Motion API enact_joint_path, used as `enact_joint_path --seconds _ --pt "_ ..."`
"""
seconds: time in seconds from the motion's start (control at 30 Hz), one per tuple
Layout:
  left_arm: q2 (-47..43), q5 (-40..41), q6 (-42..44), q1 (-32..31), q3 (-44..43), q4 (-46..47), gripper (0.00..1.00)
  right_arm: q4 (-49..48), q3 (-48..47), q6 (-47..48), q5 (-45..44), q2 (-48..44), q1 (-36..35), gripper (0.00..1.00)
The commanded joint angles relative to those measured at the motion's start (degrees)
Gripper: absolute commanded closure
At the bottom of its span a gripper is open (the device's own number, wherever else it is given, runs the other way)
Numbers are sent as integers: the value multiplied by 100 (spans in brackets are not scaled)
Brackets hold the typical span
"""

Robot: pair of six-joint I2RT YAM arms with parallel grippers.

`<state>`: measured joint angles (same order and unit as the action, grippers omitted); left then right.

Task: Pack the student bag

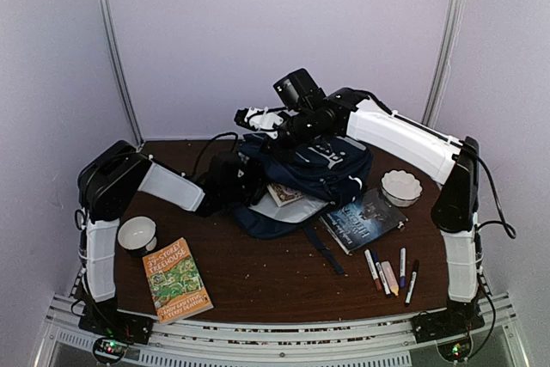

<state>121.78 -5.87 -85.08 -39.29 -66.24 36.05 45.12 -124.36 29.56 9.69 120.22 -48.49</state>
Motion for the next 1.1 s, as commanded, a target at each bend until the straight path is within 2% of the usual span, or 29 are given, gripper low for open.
enact_joint_path --seconds 0.0,0.3,0.47,0.67,0.83,0.93,1.07 --pt "-754 55 321 40 -28 -1570 41 -492 -83 -23 401 -324 -44 100" --pt "-1962 201 1085 1 421 -2785 32 -606 202 -65 266 -460 40 100" --pt "-2776 151 1438 -16 1175 -2974 32 -766 565 30 254 -614 38 100" --pt "-4076 131 2275 -26 1788 -3920 35 -304 905 449 1058 -517 31 100" --pt "-5056 677 3191 -28 2041 -4884 36 -143 1000 129 1267 -272 33 100" --pt "-5218 915 3900 22 1853 -5269 36 -27 1083 -88 1294 -266 41 86" --pt "-5025 632 4630 232 1465 -5409 33 428 1317 -294 1303 -612 81 70"
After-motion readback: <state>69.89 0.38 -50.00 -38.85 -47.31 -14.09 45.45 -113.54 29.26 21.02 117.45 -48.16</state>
